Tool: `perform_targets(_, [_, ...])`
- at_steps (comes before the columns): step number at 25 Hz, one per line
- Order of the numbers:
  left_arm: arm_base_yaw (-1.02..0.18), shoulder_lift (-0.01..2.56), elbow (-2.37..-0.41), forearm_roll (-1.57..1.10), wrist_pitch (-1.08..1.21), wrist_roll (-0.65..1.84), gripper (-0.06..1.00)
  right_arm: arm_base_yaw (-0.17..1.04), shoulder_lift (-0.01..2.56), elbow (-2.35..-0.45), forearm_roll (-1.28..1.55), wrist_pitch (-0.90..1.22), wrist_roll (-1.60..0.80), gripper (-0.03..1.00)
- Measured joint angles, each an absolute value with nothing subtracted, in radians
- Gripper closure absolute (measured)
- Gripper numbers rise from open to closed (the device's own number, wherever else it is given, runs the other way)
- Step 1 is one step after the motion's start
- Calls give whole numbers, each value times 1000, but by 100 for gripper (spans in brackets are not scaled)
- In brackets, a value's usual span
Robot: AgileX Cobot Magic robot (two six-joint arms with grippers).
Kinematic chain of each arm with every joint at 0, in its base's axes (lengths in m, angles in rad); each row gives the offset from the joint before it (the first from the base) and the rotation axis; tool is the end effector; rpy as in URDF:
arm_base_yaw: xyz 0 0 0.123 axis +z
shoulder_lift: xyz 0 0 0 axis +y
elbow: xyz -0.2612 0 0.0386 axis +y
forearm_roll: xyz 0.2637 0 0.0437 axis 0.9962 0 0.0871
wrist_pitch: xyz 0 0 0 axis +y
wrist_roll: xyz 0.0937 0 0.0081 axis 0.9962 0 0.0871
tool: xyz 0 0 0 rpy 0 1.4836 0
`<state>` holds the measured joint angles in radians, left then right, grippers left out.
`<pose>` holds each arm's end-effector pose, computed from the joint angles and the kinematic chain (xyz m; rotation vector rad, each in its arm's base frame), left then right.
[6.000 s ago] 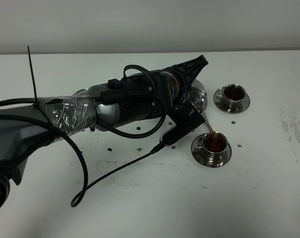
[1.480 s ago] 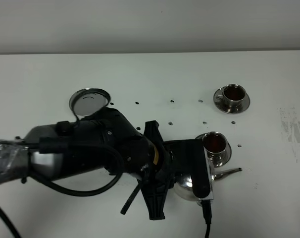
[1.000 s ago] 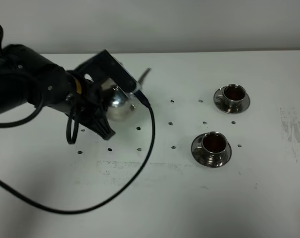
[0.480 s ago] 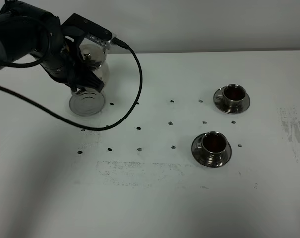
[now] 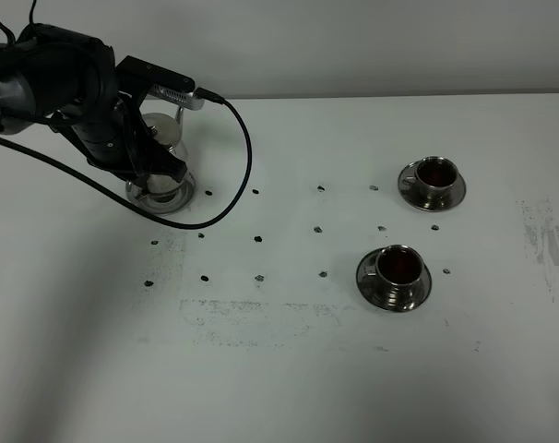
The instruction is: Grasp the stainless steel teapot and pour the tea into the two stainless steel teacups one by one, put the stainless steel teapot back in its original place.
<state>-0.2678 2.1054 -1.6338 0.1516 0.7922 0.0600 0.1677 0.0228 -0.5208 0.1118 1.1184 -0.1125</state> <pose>0.4438 -0.1113 0.1611 0.5605 2.6767 0.1193 0.0292 0.0145 0.2845 -0.3026 2.0812 0.1683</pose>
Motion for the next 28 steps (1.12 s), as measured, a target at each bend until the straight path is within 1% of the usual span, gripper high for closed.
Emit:
perform_targets(10, [-263, 2107, -1572, 126, 664, 43, 75, 168, 23, -521, 112, 1118, -113, 66])
perform_targets(28, [-249, 2134, -1570, 121, 699, 42, 75, 168, 23, -521, 112, 1118, -113, 66])
